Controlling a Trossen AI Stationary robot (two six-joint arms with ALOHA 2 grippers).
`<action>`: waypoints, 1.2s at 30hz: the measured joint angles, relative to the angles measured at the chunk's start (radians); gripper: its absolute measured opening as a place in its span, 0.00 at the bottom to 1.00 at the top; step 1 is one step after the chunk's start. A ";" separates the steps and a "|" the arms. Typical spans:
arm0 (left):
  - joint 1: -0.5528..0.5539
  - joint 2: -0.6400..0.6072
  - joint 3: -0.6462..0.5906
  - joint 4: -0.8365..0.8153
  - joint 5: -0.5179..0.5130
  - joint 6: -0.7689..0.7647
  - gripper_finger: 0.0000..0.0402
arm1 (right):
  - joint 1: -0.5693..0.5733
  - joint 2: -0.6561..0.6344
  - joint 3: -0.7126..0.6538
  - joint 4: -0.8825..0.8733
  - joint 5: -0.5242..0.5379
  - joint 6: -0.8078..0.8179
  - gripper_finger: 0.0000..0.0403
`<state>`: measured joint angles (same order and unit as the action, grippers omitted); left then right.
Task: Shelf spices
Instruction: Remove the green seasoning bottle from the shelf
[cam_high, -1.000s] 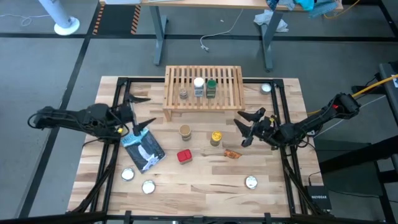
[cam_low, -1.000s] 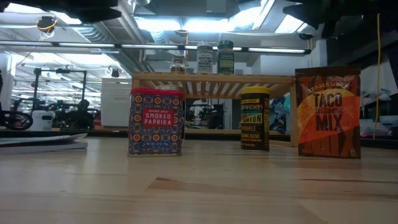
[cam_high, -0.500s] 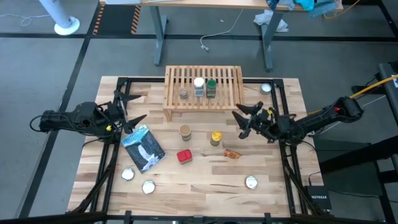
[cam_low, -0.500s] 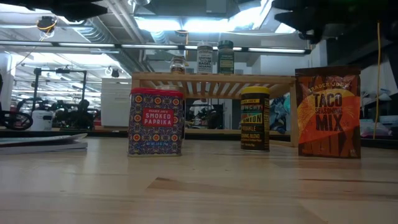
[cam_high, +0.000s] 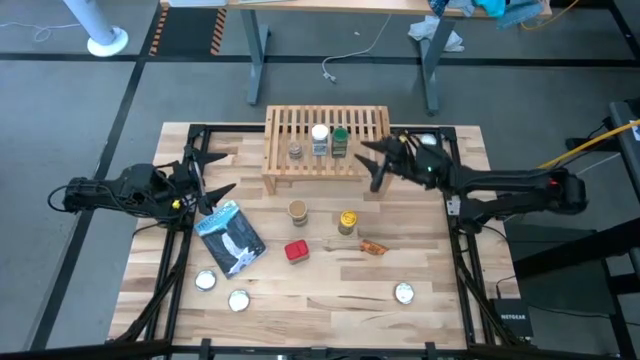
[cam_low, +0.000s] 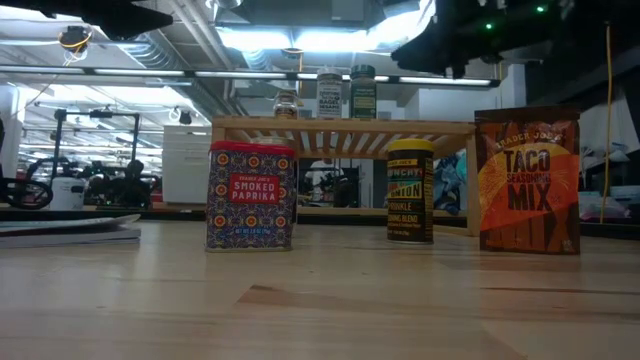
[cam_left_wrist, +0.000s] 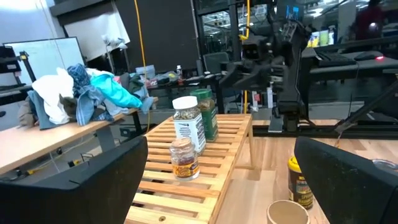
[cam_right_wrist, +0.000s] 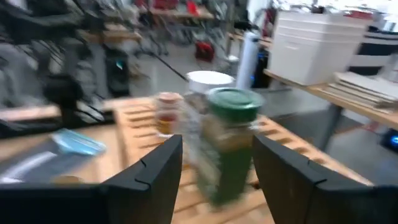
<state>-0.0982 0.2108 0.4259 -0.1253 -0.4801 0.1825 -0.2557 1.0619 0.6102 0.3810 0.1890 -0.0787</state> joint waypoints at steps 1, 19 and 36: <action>0.000 0.000 0.000 0.000 0.000 0.000 1.00 | -0.012 0.002 0.020 -0.026 -0.003 -0.010 0.49; 0.000 0.000 0.000 0.001 0.000 0.000 1.00 | -0.033 0.003 0.065 -0.129 -0.058 -0.083 0.49; 0.000 0.000 0.000 0.000 0.000 0.000 1.00 | -0.190 0.054 0.065 -0.111 -0.264 -0.021 0.57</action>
<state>-0.0982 0.2111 0.4259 -0.1249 -0.4797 0.1825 -0.4453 1.1157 0.6750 0.2704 -0.0747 -0.1002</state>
